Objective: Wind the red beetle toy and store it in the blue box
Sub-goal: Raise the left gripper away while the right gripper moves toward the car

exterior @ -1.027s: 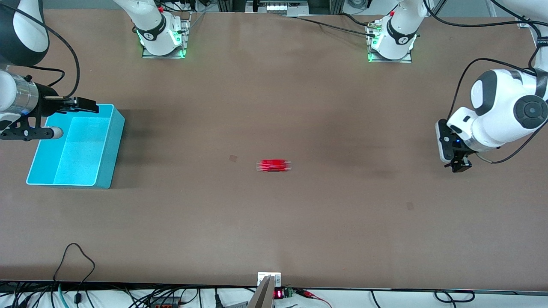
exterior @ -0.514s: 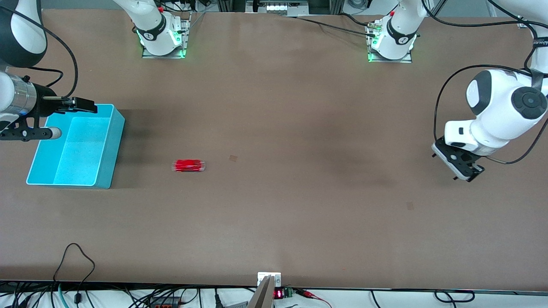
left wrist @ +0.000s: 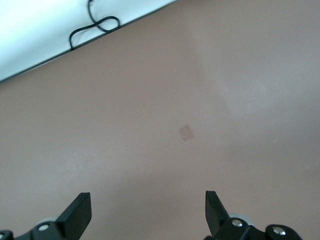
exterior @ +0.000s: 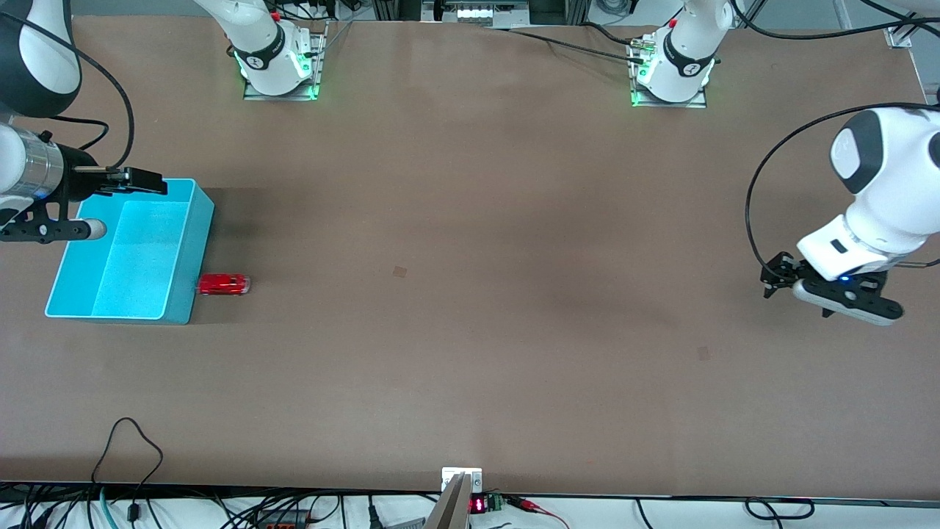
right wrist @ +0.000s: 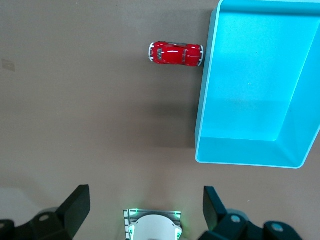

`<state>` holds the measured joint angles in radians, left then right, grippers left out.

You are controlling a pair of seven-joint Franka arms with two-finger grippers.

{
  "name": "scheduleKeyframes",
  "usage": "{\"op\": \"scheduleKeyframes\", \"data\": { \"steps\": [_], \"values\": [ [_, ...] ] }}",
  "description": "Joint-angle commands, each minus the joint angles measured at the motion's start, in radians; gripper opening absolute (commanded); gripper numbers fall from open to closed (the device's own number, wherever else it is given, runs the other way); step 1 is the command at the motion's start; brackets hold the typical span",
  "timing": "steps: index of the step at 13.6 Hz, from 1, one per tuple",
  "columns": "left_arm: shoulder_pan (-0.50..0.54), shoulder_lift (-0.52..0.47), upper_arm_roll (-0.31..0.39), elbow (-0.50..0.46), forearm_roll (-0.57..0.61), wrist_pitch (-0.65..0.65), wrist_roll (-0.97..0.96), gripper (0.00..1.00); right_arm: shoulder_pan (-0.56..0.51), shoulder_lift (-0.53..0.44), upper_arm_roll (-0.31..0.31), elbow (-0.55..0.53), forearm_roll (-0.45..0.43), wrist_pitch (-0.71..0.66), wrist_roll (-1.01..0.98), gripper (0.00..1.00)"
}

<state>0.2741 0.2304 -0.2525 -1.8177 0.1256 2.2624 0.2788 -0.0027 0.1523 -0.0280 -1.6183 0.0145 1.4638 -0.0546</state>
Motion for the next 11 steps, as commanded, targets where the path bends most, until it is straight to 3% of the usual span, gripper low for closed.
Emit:
{"op": "scheduleKeyframes", "data": {
  "steps": [1, 3, 6, 7, 9, 11],
  "values": [
    [-0.100, 0.003, 0.099, 0.090, -0.088, -0.081, -0.101, 1.00, -0.005, 0.013, -0.001, 0.021, 0.007, -0.020, -0.018, 1.00],
    [-0.121, 0.000, 0.122, 0.150, -0.123, -0.160, -0.189, 1.00, -0.005, 0.015, -0.001, 0.020, 0.013, -0.020, -0.016, 1.00],
    [-0.225, -0.029, 0.234, 0.253, -0.123, -0.369, -0.314, 1.00, -0.005, 0.058, 0.000, 0.017, 0.057, -0.003, -0.124, 1.00],
    [-0.233, -0.054, 0.240, 0.256, -0.127, -0.398, -0.355, 1.00, -0.005, 0.073, -0.001, 0.015, 0.097, 0.013, -0.137, 1.00],
    [-0.234, -0.109, 0.239, 0.245, -0.148, -0.432, -0.403, 1.00, -0.003, 0.104, -0.001, 0.014, 0.097, 0.038, -0.177, 1.00],
    [-0.222, -0.131, 0.230, 0.236, -0.225, -0.449, -0.386, 1.00, 0.001, 0.105, -0.001, -0.055, 0.091, 0.134, -0.285, 1.00]
  ]
}}
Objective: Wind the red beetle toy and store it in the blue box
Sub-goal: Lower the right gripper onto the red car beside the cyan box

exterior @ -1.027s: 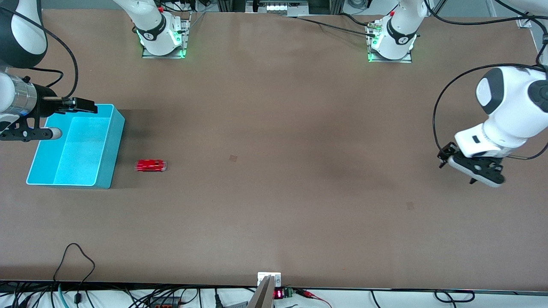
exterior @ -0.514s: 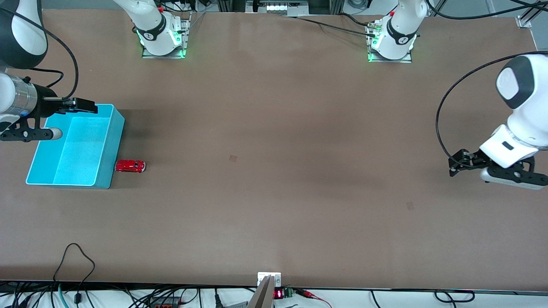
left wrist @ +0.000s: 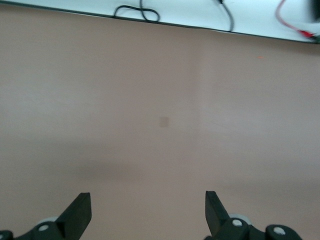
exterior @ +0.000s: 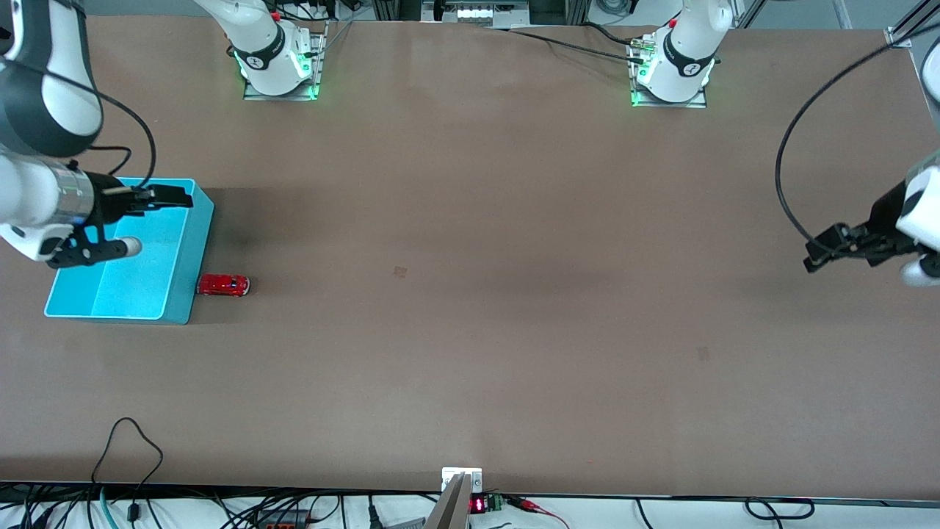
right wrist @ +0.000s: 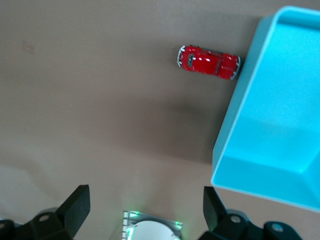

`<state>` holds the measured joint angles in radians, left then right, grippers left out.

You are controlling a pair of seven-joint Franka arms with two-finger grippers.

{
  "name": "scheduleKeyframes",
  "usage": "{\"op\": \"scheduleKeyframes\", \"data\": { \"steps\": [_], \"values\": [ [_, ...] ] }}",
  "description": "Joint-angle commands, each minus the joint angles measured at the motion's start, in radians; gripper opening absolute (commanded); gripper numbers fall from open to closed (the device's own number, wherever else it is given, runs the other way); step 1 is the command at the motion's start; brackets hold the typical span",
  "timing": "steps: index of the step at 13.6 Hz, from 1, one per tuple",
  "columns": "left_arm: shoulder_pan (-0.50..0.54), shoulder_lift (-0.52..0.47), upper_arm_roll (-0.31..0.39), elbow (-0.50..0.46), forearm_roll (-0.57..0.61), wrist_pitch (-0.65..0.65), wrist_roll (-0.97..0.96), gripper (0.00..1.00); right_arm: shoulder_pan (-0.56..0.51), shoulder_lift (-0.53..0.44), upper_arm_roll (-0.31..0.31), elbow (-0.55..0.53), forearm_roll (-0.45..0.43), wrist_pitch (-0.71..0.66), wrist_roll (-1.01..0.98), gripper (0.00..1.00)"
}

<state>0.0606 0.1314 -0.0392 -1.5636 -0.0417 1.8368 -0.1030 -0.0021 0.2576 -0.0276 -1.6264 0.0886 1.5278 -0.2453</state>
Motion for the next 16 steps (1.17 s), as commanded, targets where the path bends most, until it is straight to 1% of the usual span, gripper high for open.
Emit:
{"op": "scheduleKeyframes", "data": {
  "steps": [1, 2, 3, 4, 5, 6, 7, 9, 12, 15, 16],
  "values": [
    [-0.007, -0.035, 0.016, -0.019, -0.060, -0.033, -0.003, 1.00, 0.001, 0.000, 0.000, -0.087, 0.016, 0.131, -0.183, 1.00],
    [-0.007, -0.047, 0.016, -0.027, -0.052, -0.040, 0.000, 1.00, 0.001, 0.006, 0.002, -0.120, 0.001, 0.168, -0.256, 1.00],
    [-0.007, -0.059, 0.016, -0.042, -0.044, -0.042, 0.015, 1.00, 0.004, 0.011, 0.003, -0.151, -0.033, 0.211, -0.334, 1.00],
    [-0.007, -0.084, 0.018, -0.077, -0.044, -0.041, 0.017, 1.00, 0.005, 0.009, 0.008, -0.188, -0.062, 0.260, -0.412, 1.00],
    [-0.005, -0.104, 0.018, -0.111, -0.043, -0.034, 0.017, 1.00, 0.005, 0.008, 0.009, -0.226, -0.076, 0.302, -0.472, 1.00],
    [-0.005, -0.113, 0.018, -0.124, -0.043, -0.033, 0.017, 1.00, 0.005, 0.009, 0.009, -0.257, -0.079, 0.345, -0.527, 1.00],
    [-0.005, -0.113, 0.018, -0.124, -0.043, -0.033, 0.019, 1.00, 0.005, 0.009, 0.009, -0.291, -0.098, 0.404, -0.590, 1.00],
    [-0.005, -0.112, 0.016, -0.121, -0.021, -0.021, 0.023, 1.00, 0.001, 0.012, 0.029, -0.351, -0.171, 0.544, -0.687, 1.00],
    [-0.016, -0.101, 0.013, -0.102, -0.006, -0.036, 0.048, 1.00, 0.001, 0.037, 0.038, -0.401, -0.246, 0.699, -0.776, 1.00],
    [-0.007, -0.102, 0.019, -0.093, -0.012, -0.037, 0.052, 1.00, -0.024, 0.064, 0.038, -0.487, -0.248, 0.911, -0.955, 1.00],
    [-0.007, -0.104, 0.019, -0.092, -0.012, -0.040, 0.051, 1.00, -0.033, 0.080, 0.038, -0.500, -0.248, 0.957, -0.998, 1.00]
  ]
}}
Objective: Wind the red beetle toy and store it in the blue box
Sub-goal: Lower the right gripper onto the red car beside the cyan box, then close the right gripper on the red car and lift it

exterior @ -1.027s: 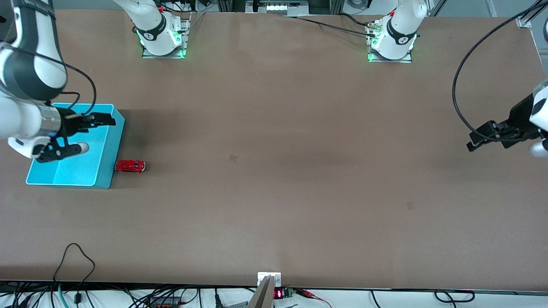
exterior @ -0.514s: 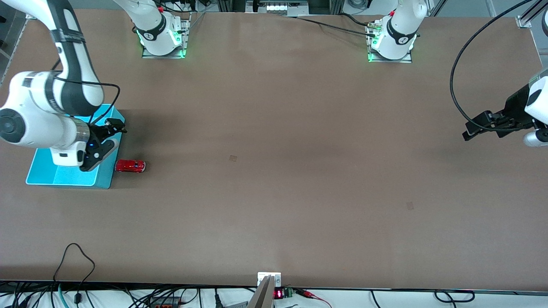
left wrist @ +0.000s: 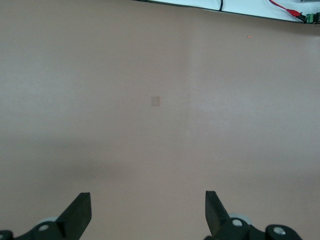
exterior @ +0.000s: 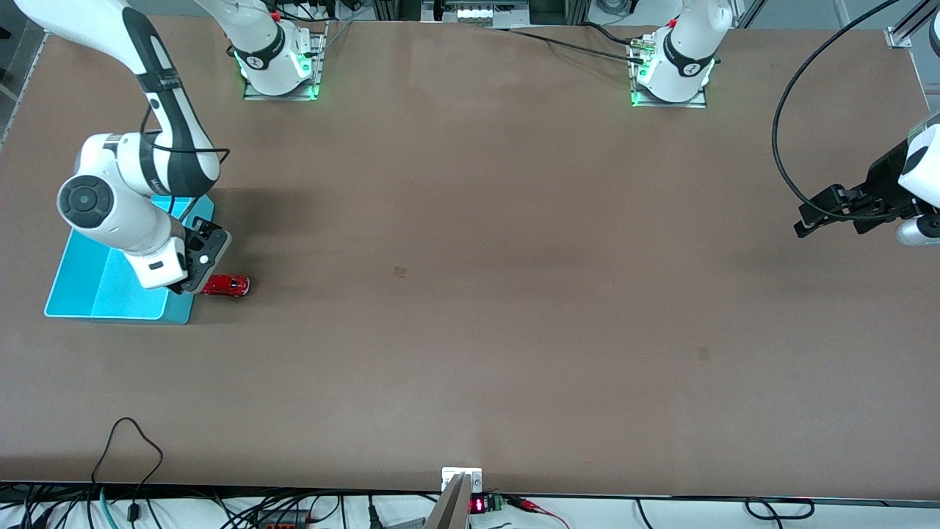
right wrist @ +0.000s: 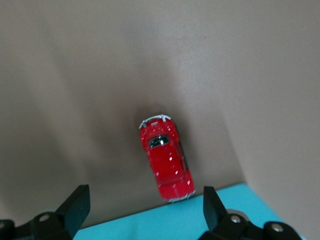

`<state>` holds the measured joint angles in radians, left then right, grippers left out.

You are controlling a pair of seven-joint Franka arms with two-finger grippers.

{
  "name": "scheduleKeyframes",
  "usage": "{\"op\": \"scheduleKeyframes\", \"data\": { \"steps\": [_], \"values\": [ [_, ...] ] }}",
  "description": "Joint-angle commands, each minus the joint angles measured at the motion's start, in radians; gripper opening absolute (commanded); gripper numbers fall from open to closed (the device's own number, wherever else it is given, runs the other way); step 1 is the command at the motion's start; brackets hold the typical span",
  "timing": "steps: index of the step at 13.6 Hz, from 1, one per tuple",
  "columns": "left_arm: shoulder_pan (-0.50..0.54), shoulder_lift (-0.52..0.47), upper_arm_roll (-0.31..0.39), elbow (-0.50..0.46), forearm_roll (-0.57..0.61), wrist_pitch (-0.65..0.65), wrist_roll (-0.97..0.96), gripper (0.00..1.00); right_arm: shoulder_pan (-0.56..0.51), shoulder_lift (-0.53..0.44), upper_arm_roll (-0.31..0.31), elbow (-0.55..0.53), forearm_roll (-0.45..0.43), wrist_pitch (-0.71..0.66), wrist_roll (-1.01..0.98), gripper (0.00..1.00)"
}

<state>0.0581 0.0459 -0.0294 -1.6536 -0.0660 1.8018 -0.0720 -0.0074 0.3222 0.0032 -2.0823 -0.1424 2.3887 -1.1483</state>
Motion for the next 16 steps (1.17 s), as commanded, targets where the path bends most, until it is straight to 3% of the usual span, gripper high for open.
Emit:
{"op": "scheduleKeyframes", "data": {
  "steps": [1, 7, 14, 15, 16],
  "values": [
    [-0.004, -0.018, 0.009, 0.000, 0.012, -0.010, 0.018, 1.00, -0.036, 0.030, 0.008, -0.048, -0.017, 0.121, -0.129, 1.00],
    [-0.004, -0.021, 0.009, 0.017, 0.017, -0.114, 0.023, 1.00, -0.052, 0.101, 0.008, -0.048, -0.017, 0.199, -0.205, 1.00],
    [-0.004, -0.017, 0.016, 0.020, 0.015, -0.110, 0.021, 1.00, -0.049, 0.136, 0.009, -0.044, -0.017, 0.244, -0.205, 1.00],
    [-0.006, -0.017, 0.014, 0.021, 0.015, -0.110, 0.023, 1.00, -0.048, 0.138, 0.009, -0.042, -0.017, 0.244, -0.206, 0.98],
    [-0.006, -0.017, 0.014, 0.020, 0.015, -0.110, 0.021, 1.00, -0.046, 0.140, 0.009, -0.042, -0.017, 0.244, -0.208, 0.85]
  ]
}}
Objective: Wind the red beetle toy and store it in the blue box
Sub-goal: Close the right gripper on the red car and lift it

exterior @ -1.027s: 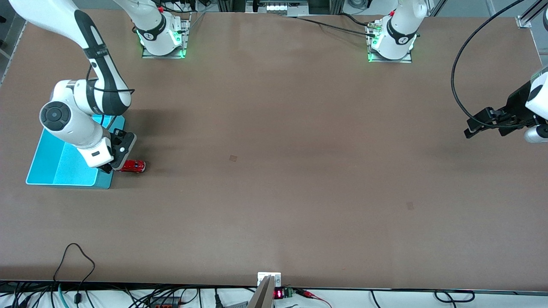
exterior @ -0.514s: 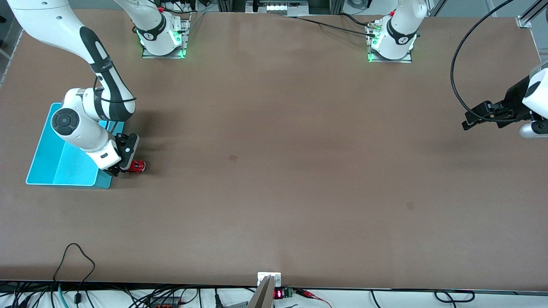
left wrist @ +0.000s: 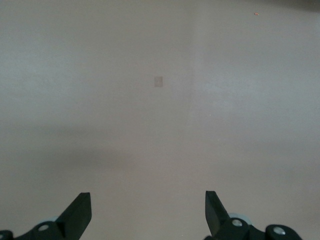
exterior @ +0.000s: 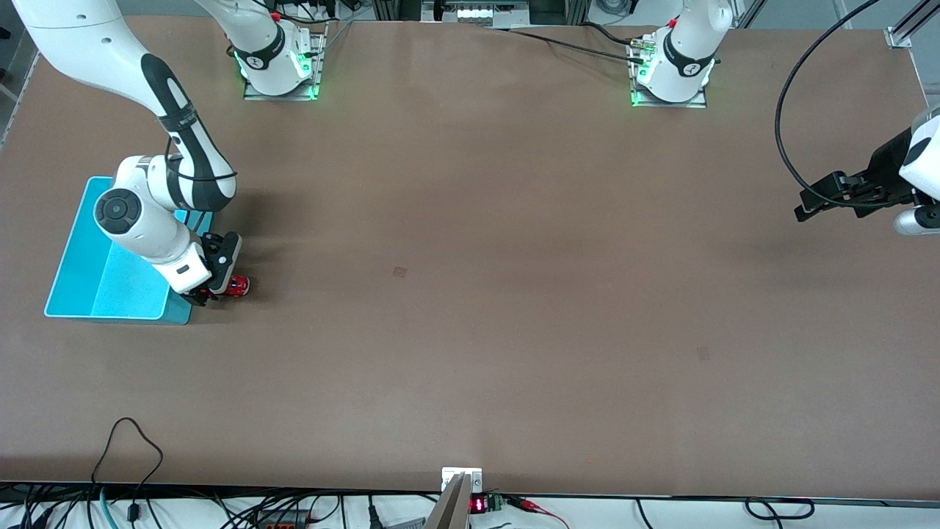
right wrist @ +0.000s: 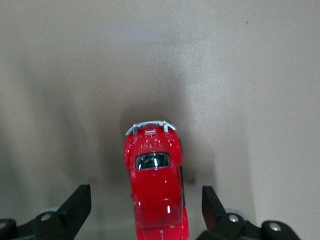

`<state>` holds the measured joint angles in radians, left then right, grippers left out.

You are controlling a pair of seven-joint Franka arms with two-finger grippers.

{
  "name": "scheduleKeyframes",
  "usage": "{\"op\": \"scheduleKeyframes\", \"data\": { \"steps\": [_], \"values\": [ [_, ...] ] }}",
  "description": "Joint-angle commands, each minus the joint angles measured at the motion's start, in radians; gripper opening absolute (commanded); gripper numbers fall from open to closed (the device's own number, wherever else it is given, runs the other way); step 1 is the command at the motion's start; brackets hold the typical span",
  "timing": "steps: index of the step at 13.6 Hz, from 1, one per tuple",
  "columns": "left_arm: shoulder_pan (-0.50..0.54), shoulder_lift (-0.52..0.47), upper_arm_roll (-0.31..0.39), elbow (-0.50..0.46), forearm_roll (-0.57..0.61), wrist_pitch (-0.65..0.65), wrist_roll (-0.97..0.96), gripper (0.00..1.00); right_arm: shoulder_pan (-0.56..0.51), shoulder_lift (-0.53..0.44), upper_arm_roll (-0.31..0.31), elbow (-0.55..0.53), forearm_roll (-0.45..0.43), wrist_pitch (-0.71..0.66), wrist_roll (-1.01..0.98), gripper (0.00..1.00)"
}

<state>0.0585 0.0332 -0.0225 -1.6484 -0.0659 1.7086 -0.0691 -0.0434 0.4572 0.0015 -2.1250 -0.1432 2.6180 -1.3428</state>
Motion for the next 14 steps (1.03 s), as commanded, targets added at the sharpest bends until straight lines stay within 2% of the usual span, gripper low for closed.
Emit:
{"op": "scheduleKeyframes", "data": {
  "steps": [1, 2, 3, 5, 6, 9, 11, 14],
  "values": [
    [-0.005, -0.003, 0.007, 0.015, 0.015, -0.017, 0.019, 1.00, -0.009, 0.008, 0.011, 0.000, -0.016, 0.013, -0.012, 0.66],
    [-0.005, -0.003, 0.009, 0.015, 0.015, -0.017, 0.019, 1.00, -0.009, 0.008, 0.011, 0.000, -0.016, 0.011, -0.012, 0.43],
    [-0.005, -0.003, 0.009, 0.016, 0.015, -0.015, 0.019, 1.00, -0.009, 0.008, 0.011, 0.000, -0.016, 0.008, -0.012, 0.26],
    [0.000, -0.001, 0.009, 0.015, 0.015, -0.015, 0.019, 1.00, -0.007, 0.004, 0.011, 0.000, -0.016, 0.005, -0.012, 0.05],
    [0.004, 0.001, 0.009, 0.015, 0.014, -0.015, 0.019, 1.00, -0.006, 0.003, 0.011, 0.000, -0.016, 0.004, -0.010, 0.00],
    [0.009, 0.007, 0.009, 0.015, 0.009, -0.017, 0.015, 1.00, 0.004, -0.026, 0.041, 0.011, -0.006, -0.021, 0.019, 0.00],
    [0.009, 0.007, 0.009, 0.015, 0.008, -0.017, 0.014, 1.00, 0.019, -0.075, 0.070, 0.048, 0.029, -0.141, 0.149, 0.00],
    [0.009, 0.007, 0.009, 0.016, 0.005, -0.015, 0.012, 1.00, 0.057, -0.153, 0.069, 0.109, 0.164, -0.308, 0.315, 0.00]
  ]
}}
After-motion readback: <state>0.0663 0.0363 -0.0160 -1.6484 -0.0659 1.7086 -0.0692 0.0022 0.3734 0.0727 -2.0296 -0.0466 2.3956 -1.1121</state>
